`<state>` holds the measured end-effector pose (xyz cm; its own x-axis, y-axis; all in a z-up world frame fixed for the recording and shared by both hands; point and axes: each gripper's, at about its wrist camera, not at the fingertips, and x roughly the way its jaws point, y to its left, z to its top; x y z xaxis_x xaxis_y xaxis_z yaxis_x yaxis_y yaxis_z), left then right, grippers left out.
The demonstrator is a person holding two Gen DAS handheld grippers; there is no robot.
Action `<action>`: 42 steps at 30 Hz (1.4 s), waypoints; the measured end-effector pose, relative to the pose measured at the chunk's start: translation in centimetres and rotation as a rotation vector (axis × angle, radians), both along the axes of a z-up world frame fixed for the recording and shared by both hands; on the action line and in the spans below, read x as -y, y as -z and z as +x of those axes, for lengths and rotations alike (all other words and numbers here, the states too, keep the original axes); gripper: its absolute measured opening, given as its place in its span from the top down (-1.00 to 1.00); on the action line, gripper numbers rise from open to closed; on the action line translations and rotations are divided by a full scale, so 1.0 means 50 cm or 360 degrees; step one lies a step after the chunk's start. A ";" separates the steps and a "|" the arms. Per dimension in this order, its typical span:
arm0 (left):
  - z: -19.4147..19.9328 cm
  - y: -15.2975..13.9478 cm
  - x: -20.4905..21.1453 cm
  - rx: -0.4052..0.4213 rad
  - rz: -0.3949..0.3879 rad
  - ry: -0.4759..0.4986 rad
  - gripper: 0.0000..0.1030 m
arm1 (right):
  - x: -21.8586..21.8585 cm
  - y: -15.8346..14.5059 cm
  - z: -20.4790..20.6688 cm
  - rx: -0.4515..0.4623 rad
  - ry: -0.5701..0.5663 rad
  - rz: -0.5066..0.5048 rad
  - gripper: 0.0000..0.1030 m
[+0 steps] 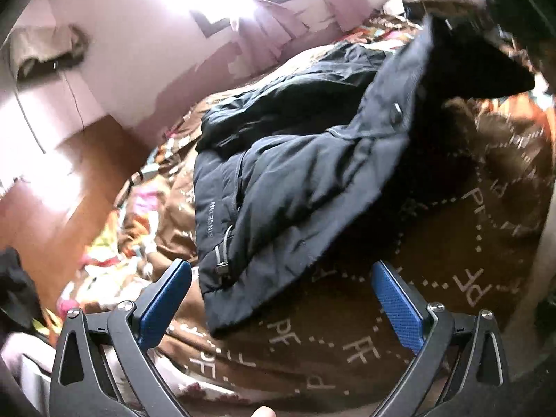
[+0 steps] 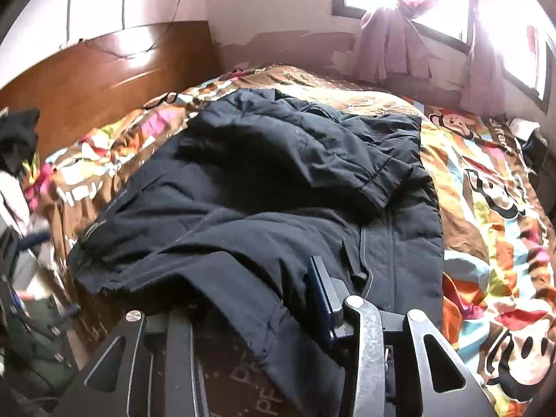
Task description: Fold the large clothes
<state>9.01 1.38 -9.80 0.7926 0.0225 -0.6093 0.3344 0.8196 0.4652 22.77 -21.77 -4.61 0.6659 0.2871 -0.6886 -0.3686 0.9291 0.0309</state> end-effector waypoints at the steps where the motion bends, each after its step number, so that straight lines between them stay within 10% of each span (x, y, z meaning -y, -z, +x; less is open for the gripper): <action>1: 0.001 0.004 0.004 0.0003 0.0010 -0.0006 -0.97 | 0.004 -0.002 0.003 -0.0006 0.0001 0.0020 0.37; 13: 0.087 0.038 -0.005 -0.0115 -0.0133 -0.0281 -0.95 | 0.024 0.004 0.002 -0.0049 0.0054 0.0059 0.44; 27: 0.140 -0.038 -0.062 -0.0057 -0.0266 -0.0365 -0.23 | 0.018 0.029 -0.047 0.0126 0.0144 -0.0129 0.44; 32: 0.146 -0.079 -0.053 -0.0005 -0.0283 -0.0303 0.34 | -0.012 0.045 -0.076 0.0249 0.0154 -0.0323 0.54; 42: 0.129 -0.168 -0.045 0.0142 -0.0375 -0.0170 0.82 | 0.010 -0.033 -0.075 0.0326 0.0224 -0.0090 0.82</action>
<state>15.46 3.60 -1.39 0.8440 -0.0251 -0.5358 0.2063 0.9372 0.2811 19.01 -22.26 -2.96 0.8240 0.1463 -0.5474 -0.2285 0.9698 -0.0847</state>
